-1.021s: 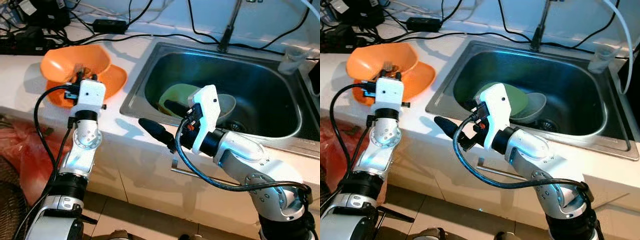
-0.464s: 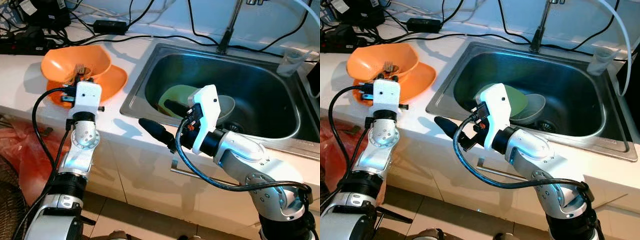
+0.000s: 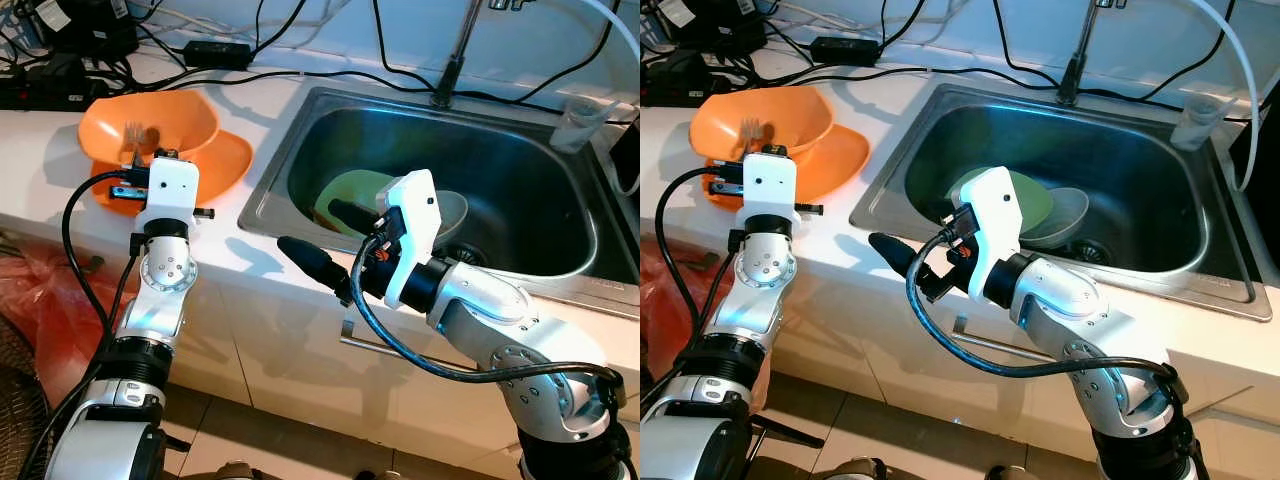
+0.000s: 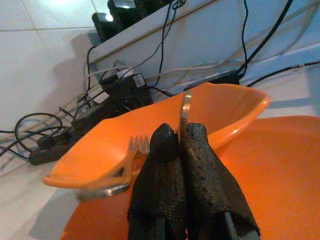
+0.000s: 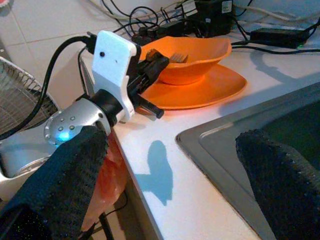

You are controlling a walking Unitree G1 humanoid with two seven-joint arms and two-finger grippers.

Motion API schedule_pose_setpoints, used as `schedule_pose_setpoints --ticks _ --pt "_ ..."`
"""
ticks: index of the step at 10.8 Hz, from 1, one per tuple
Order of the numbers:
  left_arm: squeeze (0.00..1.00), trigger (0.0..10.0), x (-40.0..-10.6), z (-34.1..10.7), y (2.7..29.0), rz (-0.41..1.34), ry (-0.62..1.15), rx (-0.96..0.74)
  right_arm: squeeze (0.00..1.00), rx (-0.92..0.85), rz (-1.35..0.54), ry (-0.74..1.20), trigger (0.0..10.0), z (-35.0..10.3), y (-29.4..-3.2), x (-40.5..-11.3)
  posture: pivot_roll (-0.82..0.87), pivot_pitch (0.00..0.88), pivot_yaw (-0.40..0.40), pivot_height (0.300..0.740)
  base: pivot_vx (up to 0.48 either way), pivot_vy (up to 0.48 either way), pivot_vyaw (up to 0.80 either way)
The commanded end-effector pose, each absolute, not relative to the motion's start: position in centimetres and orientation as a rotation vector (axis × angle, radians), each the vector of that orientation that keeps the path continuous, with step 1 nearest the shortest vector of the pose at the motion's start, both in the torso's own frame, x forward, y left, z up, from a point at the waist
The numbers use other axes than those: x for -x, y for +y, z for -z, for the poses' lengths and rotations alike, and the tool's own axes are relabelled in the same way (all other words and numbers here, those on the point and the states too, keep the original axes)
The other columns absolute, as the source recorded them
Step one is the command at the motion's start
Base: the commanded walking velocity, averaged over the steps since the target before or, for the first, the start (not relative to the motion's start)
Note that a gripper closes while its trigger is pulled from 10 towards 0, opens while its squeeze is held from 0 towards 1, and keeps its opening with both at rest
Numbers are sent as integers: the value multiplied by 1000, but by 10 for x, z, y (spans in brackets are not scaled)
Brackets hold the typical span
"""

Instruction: Kitchen organization

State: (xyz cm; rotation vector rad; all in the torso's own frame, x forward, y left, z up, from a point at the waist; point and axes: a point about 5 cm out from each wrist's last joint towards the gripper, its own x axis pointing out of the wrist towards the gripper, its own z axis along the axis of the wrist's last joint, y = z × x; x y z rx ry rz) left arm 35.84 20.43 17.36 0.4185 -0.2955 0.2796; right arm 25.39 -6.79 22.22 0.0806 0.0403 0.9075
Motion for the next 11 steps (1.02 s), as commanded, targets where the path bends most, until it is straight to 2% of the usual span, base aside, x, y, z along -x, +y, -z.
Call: schedule_pose_setpoints --ticks 1,6,11 --pt "0 0 -361 -177 205 -280 -301 -416 0 -73 -904 35 10000 -224 -69 -255 -62 88 -34 740 0 0 0" --pt "0 0 -360 -185 201 -269 -365 -424 0 -71 -905 33 10000 -224 -69 -255 -61 80 -34 740 0 0 0" --pt "0 0 -362 -207 170 -166 -460 -352 0 -81 -950 35 10000 -224 -69 -253 -54 66 -22 740 0 0 0"
